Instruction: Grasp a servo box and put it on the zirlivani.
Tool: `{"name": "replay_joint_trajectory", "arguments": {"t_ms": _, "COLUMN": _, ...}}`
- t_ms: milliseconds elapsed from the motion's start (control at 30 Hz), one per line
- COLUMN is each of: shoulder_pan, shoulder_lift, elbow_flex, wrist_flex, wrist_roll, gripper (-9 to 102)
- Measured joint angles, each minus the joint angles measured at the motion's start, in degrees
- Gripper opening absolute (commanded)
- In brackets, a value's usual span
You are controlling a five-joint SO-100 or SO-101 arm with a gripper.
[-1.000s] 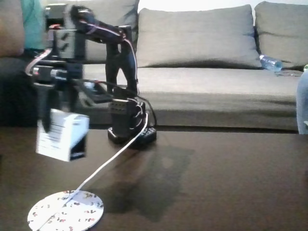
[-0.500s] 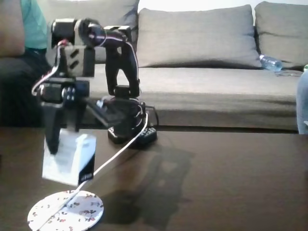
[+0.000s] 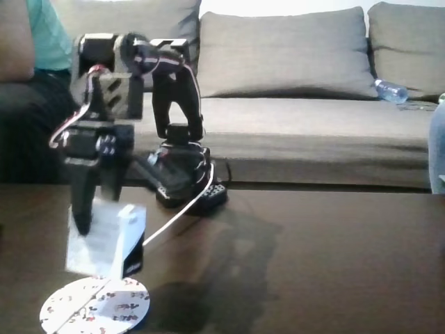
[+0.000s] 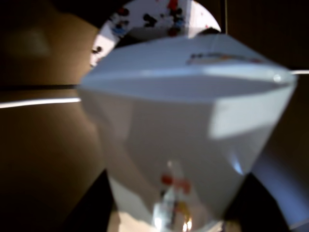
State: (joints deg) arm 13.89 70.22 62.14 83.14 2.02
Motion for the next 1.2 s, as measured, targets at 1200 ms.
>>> {"name": "replay_joint_trajectory", "arguments": {"t_ms": 1200, "shoulder_pan": 2.02, "shoulder_lift": -10.63, "elbow_flex": -7.91, "wrist_flex": 3.87, "wrist_roll": -1.58, "gripper": 12}}
